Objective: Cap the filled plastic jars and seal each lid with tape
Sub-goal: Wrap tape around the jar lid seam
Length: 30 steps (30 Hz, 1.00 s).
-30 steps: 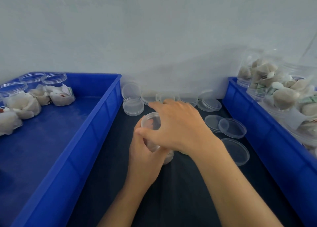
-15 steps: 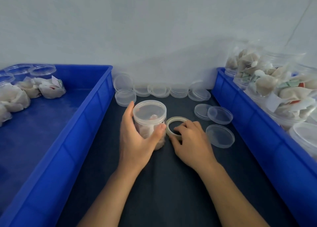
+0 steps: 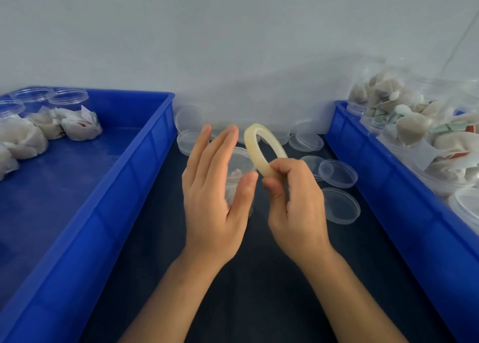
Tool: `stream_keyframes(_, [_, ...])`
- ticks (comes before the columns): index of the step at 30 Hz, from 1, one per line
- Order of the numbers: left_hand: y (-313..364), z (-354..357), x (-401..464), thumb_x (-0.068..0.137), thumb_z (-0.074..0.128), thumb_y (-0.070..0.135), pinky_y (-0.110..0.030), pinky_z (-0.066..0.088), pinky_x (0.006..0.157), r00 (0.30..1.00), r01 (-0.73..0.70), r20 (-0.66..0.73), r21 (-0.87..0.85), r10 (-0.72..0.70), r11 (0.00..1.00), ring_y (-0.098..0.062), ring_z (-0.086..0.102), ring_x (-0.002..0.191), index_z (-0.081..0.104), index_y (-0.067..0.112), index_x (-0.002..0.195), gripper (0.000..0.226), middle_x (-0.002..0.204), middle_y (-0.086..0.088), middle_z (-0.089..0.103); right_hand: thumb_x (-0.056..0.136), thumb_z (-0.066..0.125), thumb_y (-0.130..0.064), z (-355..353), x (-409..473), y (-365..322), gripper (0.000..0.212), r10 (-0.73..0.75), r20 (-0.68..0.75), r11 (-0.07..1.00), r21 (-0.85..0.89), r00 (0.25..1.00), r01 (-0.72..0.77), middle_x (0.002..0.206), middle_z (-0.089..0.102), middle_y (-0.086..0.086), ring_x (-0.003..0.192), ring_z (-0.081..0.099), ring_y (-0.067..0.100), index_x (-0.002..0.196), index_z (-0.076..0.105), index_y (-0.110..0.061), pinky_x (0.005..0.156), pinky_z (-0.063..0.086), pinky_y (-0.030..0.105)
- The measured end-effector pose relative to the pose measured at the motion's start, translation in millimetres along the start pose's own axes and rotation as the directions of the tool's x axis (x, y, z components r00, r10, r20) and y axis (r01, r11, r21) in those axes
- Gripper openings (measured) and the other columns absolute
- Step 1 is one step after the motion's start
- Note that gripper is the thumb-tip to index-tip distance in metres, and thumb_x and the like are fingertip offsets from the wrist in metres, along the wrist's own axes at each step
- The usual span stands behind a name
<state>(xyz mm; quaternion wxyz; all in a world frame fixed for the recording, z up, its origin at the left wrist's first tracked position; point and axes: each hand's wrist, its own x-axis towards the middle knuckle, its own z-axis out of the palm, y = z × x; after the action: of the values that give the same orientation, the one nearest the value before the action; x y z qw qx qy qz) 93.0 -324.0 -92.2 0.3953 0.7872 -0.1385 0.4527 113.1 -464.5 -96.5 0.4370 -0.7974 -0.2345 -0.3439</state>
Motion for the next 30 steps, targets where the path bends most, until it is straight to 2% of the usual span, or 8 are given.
stream_keyframes(3, [1.8, -3.2, 0.4, 0.107, 0.054, 0.028, -0.042, 0.034, 0.125, 0.999, 0.033, -0.007, -0.029, -0.033, 0.999, -0.023, 0.036, 0.156, 0.055, 0.003, 0.149, 0.049, 0.155, -0.005, 0.055, 0.106, 0.053, -0.023, 8.6, -2.8, -3.4, 0.013, -0.061, 0.014, 0.998, 0.028, 0.998, 0.061, 0.091, 0.058, -0.011, 0.08, 0.052, 0.016, 0.103, 0.059, -0.012, 0.075, 0.043, 0.028])
stream_keyframes(5, [0.8, -4.2, -0.2, 0.106, 0.058, 0.024, -0.05, 0.039, 0.122, 0.999, 0.021, -0.046, -0.003, -0.021, 1.0, -0.027, 0.043, 0.152, 0.06, 0.0, 0.143, 0.044, 0.149, -0.008, 0.06, 0.106, 0.054, -0.019, 11.5, -3.5, -2.4, 0.003, -0.1, 0.014, 0.995, 0.013, 0.995, 0.1, 0.091, 0.059, -0.011, 0.08, 0.05, 0.014, 0.102, 0.054, -0.019, 0.078, 0.041, 0.026])
stream_keyframes(7, [-0.5, -3.1, -1.4, 0.105, 0.062, 0.022, -0.053, 0.042, 0.118, 0.997, 0.006, -0.081, 0.031, -0.004, 1.0, -0.029, 0.048, 0.148, 0.064, -0.001, 0.139, 0.041, 0.145, -0.009, 0.063, 0.105, 0.055, -0.016, 12.7, -3.7, 0.3, 0.01, -0.134, -0.002, 0.991, -0.018, 0.991, 0.134, 0.09, 0.061, -0.008, 0.08, 0.049, 0.015, 0.102, 0.05, -0.023, 0.079, 0.041, 0.026])
stream_keyframes(12, [-1.4, 3.4, -8.0, 0.103, 0.069, 0.017, -0.051, 0.052, 0.107, 0.986, -0.034, -0.162, 0.073, 0.046, 0.997, -0.031, 0.062, 0.13, 0.073, -0.003, 0.125, 0.029, 0.131, -0.01, 0.071, 0.105, 0.058, -0.015, 16.3, -5.5, 6.8, 0.004, -0.167, -0.058, 0.979, -0.124, 0.984, 0.159, 0.089, 0.065, -0.001, 0.08, 0.052, 0.021, 0.103, 0.06, -0.012, 0.079, 0.045, 0.038])
stream_keyframes(15, [-1.9, 7.2, -12.5, 0.101, 0.073, 0.007, -0.05, 0.055, 0.101, 0.982, -0.075, -0.167, 0.08, 0.088, 0.994, -0.029, 0.066, 0.124, 0.075, -0.003, 0.12, 0.022, 0.125, -0.009, 0.073, 0.105, 0.057, -0.02, 15.4, -4.8, 7.2, 0.017, -0.113, -0.09, 0.984, -0.149, 0.989, 0.099, 0.092, 0.065, -0.002, 0.083, 0.054, 0.02, 0.1, 0.065, -0.006, 0.082, 0.044, 0.034])
stream_keyframes(20, [-0.5, 10.4, -16.1, 0.098, 0.072, 0.002, -0.049, 0.055, 0.099, 0.981, -0.11, -0.153, 0.085, 0.122, 0.99, -0.024, 0.065, 0.124, 0.074, -0.001, 0.122, 0.025, 0.127, -0.008, 0.072, 0.103, 0.056, -0.024, 13.7, -2.9, 5.6, 0.018, -0.066, -0.086, 0.985, -0.162, 0.994, 0.052, 0.091, 0.064, -0.003, 0.084, 0.051, 0.015, 0.102, 0.065, -0.009, 0.082, 0.038, 0.027])
stream_keyframes(26, [-8.2, 2.6, -8.7, 0.101, 0.073, 0.011, -0.034, 0.052, 0.099, 0.979, -0.033, -0.199, 0.058, 0.044, 0.998, -0.02, 0.065, 0.113, 0.076, 0.003, 0.11, 0.012, 0.115, -0.002, 0.073, 0.103, 0.061, -0.015, 13.0, -0.9, 8.2, 0.016, -0.243, -0.047, 0.948, -0.221, 0.969, 0.227, 0.089, 0.066, 0.003, 0.086, 0.055, 0.024, 0.097, 0.069, -0.002, 0.096, 0.043, 0.033])
stream_keyframes(30, [-11.8, -1.4, -4.8, 0.102, 0.071, 0.022, -0.027, 0.05, 0.096, 0.985, -0.023, -0.168, 0.045, 0.03, 0.999, -0.016, 0.065, 0.108, 0.077, 0.006, 0.105, 0.017, 0.109, 0.001, 0.073, 0.104, 0.059, -0.017, 9.4, 2.8, 11.1, 0.02, -0.29, -0.026, 0.927, -0.256, 0.957, 0.274, 0.088, 0.066, 0.005, 0.088, 0.053, 0.024, 0.095, 0.07, -0.002, 0.101, 0.04, 0.031])
